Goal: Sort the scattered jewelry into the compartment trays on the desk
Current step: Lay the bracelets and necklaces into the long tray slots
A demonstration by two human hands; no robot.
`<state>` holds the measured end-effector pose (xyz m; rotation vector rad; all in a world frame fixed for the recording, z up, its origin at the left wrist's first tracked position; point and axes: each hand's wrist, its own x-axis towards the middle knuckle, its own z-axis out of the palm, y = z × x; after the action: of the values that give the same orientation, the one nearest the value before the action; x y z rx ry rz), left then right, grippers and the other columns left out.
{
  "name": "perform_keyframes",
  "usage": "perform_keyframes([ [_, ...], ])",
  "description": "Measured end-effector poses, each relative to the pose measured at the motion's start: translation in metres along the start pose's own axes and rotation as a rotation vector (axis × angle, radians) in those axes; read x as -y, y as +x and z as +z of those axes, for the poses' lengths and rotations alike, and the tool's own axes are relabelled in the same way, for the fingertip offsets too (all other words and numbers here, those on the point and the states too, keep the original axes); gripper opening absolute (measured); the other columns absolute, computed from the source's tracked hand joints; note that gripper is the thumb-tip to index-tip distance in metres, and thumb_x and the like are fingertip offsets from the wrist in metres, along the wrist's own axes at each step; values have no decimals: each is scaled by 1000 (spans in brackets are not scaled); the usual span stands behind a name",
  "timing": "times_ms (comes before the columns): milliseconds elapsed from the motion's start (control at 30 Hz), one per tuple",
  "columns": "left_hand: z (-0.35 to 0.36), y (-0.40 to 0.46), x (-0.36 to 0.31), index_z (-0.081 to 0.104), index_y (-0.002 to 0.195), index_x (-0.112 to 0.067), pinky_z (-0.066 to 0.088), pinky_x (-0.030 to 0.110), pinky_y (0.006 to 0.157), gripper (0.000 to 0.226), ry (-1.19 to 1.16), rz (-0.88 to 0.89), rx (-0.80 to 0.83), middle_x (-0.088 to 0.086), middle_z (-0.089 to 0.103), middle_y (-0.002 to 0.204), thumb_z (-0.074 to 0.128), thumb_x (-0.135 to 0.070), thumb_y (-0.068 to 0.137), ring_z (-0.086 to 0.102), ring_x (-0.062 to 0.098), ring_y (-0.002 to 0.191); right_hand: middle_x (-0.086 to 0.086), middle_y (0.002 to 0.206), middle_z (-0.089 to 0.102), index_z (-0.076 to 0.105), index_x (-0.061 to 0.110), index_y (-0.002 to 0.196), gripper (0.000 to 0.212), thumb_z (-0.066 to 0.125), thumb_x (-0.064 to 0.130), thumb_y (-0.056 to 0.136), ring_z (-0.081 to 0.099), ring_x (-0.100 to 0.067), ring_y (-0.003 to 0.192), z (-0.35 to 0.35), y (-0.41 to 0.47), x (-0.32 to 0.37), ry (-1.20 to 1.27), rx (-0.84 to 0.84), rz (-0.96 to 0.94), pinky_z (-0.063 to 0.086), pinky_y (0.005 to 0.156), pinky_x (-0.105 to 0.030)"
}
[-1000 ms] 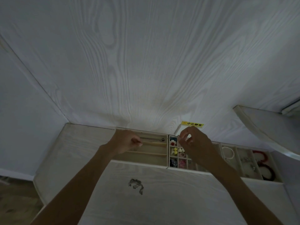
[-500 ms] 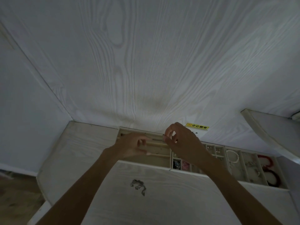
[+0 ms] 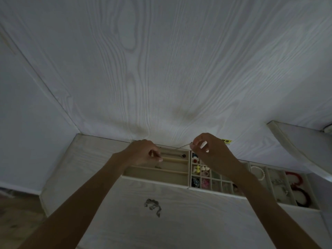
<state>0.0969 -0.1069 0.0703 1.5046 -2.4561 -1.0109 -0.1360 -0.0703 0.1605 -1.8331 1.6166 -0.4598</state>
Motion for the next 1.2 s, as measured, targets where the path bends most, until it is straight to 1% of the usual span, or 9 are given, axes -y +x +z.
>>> perform_keyframes([
  [233, -1, -11, 34, 71, 96, -29, 30, 10, 61, 25, 124, -108, -61, -24, 54, 77, 64, -48, 82, 49, -5, 69, 6, 91, 57, 56, 20, 87, 9, 57, 28, 91, 56, -8, 72, 12, 8, -28, 14, 38, 195, 37, 60, -16],
  [367, -2, -19, 48, 70, 98, -28, 28, 11, 61, 25, 209, -177, -101, -17, 60, 86, 65, -46, 82, 55, 2, 84, -1, 97, 60, 62, 11, 103, 21, 54, 27, 93, 56, -12, 81, 19, 12, -43, 9, 61, 276, 39, 70, -20],
  [467, -1, -22, 55, 69, 102, -28, 37, 20, 73, 23, 272, -237, -113, -13, 66, 100, 63, -42, 84, 60, 8, 96, 0, 92, 60, 64, 10, 104, 21, 55, 25, 93, 57, -8, 68, 26, 15, -55, 11, 83, 317, 46, 71, -20],
  [533, 1, -24, 59, 69, 106, -28, 40, 23, 85, 24, 296, -274, -112, -13, 64, 109, 62, -40, 85, 58, 9, 104, 2, 82, 60, 67, 7, 101, 20, 57, 22, 92, 55, -2, 57, 31, 18, -64, -19, 110, 337, 47, 62, -16],
  [633, 4, -24, 62, 69, 107, -28, 39, 24, 89, 25, 350, -284, -86, -12, 62, 116, 59, -40, 88, 57, 10, 108, 5, 67, 62, 71, 3, 95, 21, 58, 19, 91, 50, 6, 46, 40, 19, -73, -79, 164, 345, 38, 46, -6],
  [767, 5, -22, 62, 70, 105, -29, 40, 24, 88, 26, 357, -286, -88, -12, 63, 115, 59, -43, 87, 59, 11, 106, 2, 87, 70, 73, 15, 96, 22, 59, 31, 90, 52, 5, 56, 50, 21, -78, -180, 207, 330, 37, 54, -5],
  [900, 5, -20, 59, 72, 101, -31, 39, 22, 84, 28, 372, -294, -80, -13, 65, 111, 64, -48, 81, 61, 11, 103, -2, 84, 73, 73, 15, 90, 18, 60, 27, 89, 56, 0, 55, 50, 20, -76, -154, 180, 306, 40, 55, -8],
  [1067, 2, -16, 33, 62, 77, -33, 33, 19, 62, 23, 275, -241, -99, -14, 59, 77, 72, -53, 71, 61, 8, 82, 3, 76, 66, 72, 15, 92, 17, 62, 28, 88, 57, -2, 62, 37, 19, -63, -163, 189, 193, 36, 54, -8],
  [1200, 12, 4, -15, 57, 121, -34, 41, 16, 69, 53, -70, -36, 20, -16, 61, 93, 70, -55, 74, 57, 2, 83, 15, 72, 55, 71, 13, 93, 15, 65, 26, 86, 51, 4, 65, 37, 26, -44, -136, 204, 91, 36, 60, -9],
])
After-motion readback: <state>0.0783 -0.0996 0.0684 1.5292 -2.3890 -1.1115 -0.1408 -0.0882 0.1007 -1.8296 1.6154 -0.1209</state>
